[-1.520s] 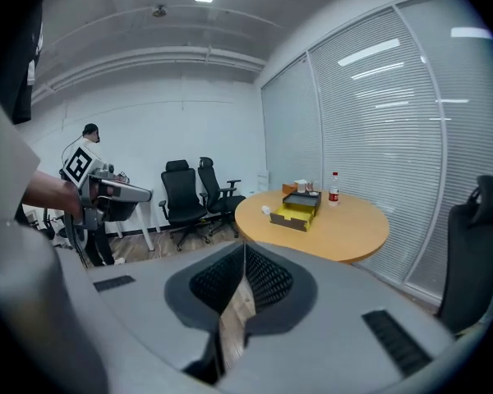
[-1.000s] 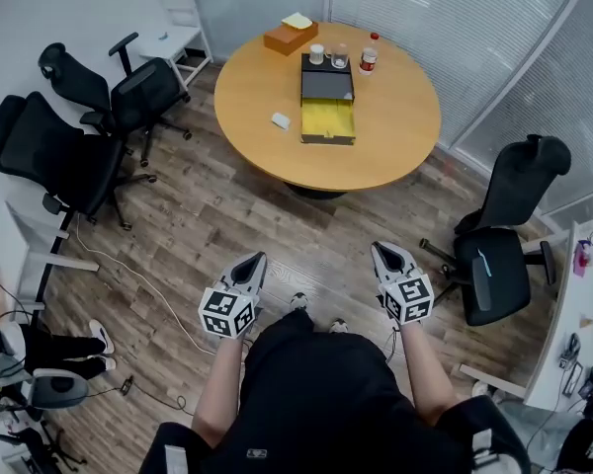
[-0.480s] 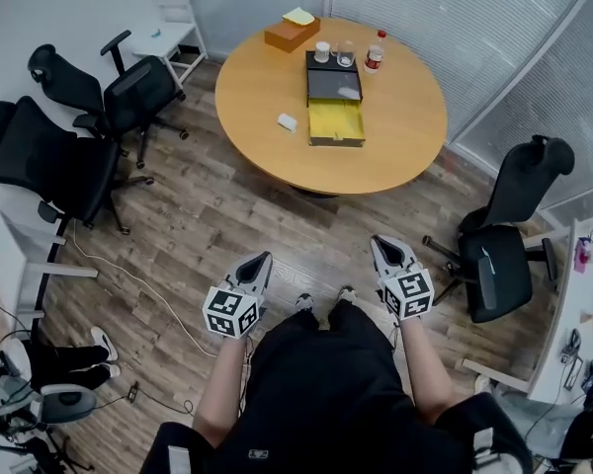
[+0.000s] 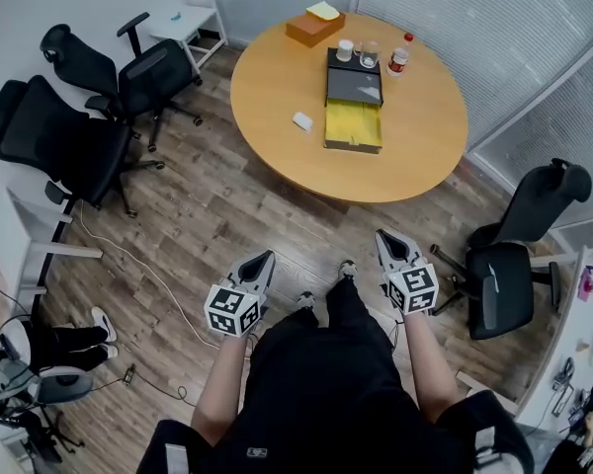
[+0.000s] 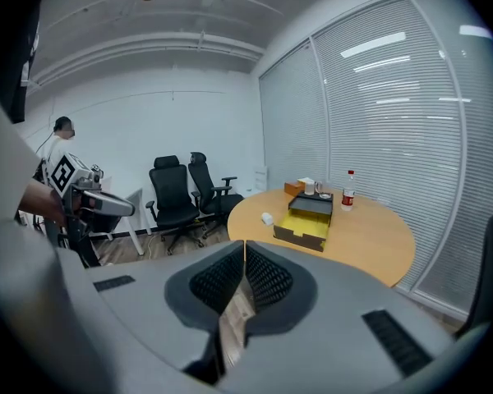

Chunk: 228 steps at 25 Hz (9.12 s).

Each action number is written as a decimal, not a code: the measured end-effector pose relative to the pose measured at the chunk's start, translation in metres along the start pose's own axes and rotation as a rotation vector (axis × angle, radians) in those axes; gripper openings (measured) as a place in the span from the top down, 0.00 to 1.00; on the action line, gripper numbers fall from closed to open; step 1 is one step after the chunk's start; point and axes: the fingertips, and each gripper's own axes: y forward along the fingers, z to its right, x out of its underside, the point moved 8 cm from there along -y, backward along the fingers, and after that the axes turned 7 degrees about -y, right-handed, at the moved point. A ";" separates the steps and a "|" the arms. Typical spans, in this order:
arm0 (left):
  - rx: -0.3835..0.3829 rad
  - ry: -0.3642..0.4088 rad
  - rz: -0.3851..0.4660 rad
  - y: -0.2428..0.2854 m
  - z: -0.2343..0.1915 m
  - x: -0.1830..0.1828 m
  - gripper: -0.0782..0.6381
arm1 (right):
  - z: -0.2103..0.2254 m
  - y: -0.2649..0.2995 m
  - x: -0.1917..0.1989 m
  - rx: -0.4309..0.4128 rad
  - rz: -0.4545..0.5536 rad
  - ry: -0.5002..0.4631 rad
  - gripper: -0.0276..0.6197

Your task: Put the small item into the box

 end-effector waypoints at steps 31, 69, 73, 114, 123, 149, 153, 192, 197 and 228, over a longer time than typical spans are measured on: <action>-0.195 0.031 0.029 0.162 0.062 -0.069 0.88 | 0.183 0.090 0.000 -0.258 0.016 -0.028 0.95; 0.036 0.063 -0.113 0.316 -0.118 -0.167 0.88 | 0.217 0.215 -0.038 -0.055 -0.110 0.021 0.95; 0.078 0.059 -0.158 0.330 -0.138 -0.162 0.88 | 0.213 0.226 -0.047 -0.007 -0.105 0.044 0.95; -0.026 0.107 -0.348 0.414 -0.194 -0.123 0.59 | 0.223 0.272 -0.037 -0.113 -0.208 0.029 0.95; -0.073 0.197 -0.438 0.436 -0.204 -0.111 0.43 | 0.213 0.277 -0.036 -0.142 -0.224 0.019 0.95; -0.087 0.296 -0.523 0.454 -0.209 -0.100 0.51 | 0.208 0.276 -0.028 -0.170 -0.240 0.007 0.95; -0.074 0.301 -0.509 0.454 -0.208 -0.101 0.51 | 0.209 0.277 -0.032 -0.163 -0.229 -0.001 0.95; 0.097 0.401 -0.371 0.461 -0.104 -0.156 0.51 | 0.217 0.250 -0.002 -0.096 -0.222 0.091 0.95; 0.139 0.392 -0.399 0.476 -0.083 -0.148 0.51 | 0.221 0.241 0.008 -0.089 -0.223 0.122 0.95; 0.121 0.452 -0.587 0.538 -0.069 -0.098 0.51 | 0.250 0.223 0.042 -0.136 -0.257 0.172 0.95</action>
